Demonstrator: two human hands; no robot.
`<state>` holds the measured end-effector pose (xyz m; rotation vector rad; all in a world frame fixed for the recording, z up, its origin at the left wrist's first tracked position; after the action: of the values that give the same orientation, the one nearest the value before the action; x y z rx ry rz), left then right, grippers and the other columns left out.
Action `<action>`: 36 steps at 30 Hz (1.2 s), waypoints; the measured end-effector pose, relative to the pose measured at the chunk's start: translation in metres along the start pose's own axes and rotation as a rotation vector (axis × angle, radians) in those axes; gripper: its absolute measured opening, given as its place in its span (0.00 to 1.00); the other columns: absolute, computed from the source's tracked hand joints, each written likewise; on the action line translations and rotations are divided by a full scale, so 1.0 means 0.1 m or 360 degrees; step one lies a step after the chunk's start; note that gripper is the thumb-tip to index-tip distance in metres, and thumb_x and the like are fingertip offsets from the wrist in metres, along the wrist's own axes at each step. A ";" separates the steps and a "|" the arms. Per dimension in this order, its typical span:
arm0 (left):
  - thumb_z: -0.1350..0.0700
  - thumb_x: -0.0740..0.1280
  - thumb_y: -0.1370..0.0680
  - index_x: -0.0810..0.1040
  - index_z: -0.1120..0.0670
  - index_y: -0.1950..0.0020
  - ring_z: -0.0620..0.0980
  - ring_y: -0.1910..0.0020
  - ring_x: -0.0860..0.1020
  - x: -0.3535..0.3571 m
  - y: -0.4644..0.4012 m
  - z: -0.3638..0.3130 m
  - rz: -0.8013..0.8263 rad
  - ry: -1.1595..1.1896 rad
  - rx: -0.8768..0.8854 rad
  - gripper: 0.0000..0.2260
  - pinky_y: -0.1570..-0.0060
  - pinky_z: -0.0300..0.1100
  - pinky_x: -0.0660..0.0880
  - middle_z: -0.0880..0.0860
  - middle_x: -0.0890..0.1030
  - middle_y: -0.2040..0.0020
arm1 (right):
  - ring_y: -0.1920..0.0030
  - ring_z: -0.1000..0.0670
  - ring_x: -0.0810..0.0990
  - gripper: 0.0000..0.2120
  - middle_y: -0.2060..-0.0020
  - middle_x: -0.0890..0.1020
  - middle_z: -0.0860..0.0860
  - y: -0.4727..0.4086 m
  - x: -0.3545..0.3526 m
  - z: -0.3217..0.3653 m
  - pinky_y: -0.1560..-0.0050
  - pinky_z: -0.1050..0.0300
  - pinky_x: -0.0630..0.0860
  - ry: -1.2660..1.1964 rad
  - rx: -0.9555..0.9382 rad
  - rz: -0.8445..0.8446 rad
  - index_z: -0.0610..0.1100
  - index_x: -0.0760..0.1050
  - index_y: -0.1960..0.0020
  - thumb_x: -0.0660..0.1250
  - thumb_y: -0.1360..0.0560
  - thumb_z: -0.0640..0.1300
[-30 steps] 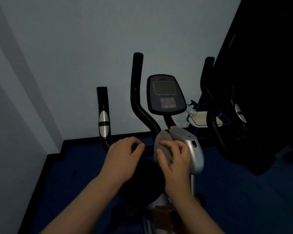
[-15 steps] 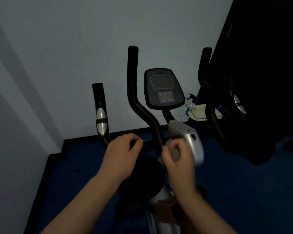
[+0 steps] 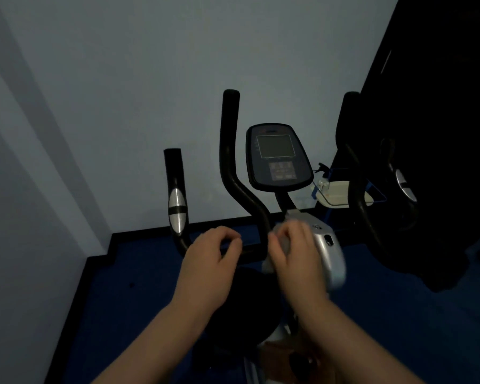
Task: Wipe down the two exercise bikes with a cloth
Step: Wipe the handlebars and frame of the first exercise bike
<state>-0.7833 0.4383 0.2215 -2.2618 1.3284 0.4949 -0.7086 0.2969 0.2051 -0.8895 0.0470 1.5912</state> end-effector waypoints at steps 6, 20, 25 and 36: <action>0.49 0.61 0.23 0.77 0.42 0.48 0.37 0.53 0.75 -0.05 0.04 -0.08 -0.0145 0.0079 0.0244 0.07 0.58 0.34 0.69 0.37 0.78 0.51 | 0.57 0.51 0.72 0.06 0.53 0.71 0.49 -0.70 0.17 0.29 0.59 0.55 0.69 0.0092 -0.0075 0.0023 0.45 0.67 0.53 0.61 0.22 0.48; 0.57 0.62 0.21 0.73 0.56 0.35 0.52 0.38 0.71 -0.75 -1.54 0.25 -0.0313 -0.0297 0.0435 0.14 0.38 0.40 0.64 0.54 0.73 0.37 | 0.51 0.53 0.68 0.13 0.50 0.67 0.52 -1.00 0.50 0.47 0.53 0.58 0.68 0.0318 -0.0305 0.0105 0.46 0.66 0.46 0.64 0.24 0.52; 0.53 0.59 0.20 0.72 0.54 0.39 0.45 0.46 0.70 -0.61 -1.56 0.37 -0.0408 -0.0273 0.0407 0.12 0.49 0.40 0.66 0.45 0.68 0.46 | 0.55 0.52 0.68 0.14 0.55 0.69 0.53 -0.87 0.48 0.35 0.57 0.58 0.67 0.0616 -0.0504 0.0036 0.48 0.66 0.49 0.68 0.27 0.51; 0.47 0.55 0.21 0.71 0.49 0.50 0.42 0.56 0.68 -0.58 -1.54 0.35 -0.0594 -0.0206 0.0423 0.09 0.56 0.40 0.67 0.44 0.70 0.53 | 0.56 0.55 0.68 0.12 0.56 0.66 0.56 -0.97 0.61 0.51 0.57 0.60 0.67 0.0510 -0.0438 0.0030 0.51 0.64 0.51 0.68 0.26 0.50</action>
<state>-0.6776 0.5646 0.2556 -2.1441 0.8263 0.3065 -0.6478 0.3975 0.2498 -1.3573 0.0637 1.4800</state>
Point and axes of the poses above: each hand's wrist, its own y-axis away from the middle knuckle, its own x-axis out of the palm, z = x × y, the point moved 2 cm from there along -y, towards the middle knuckle
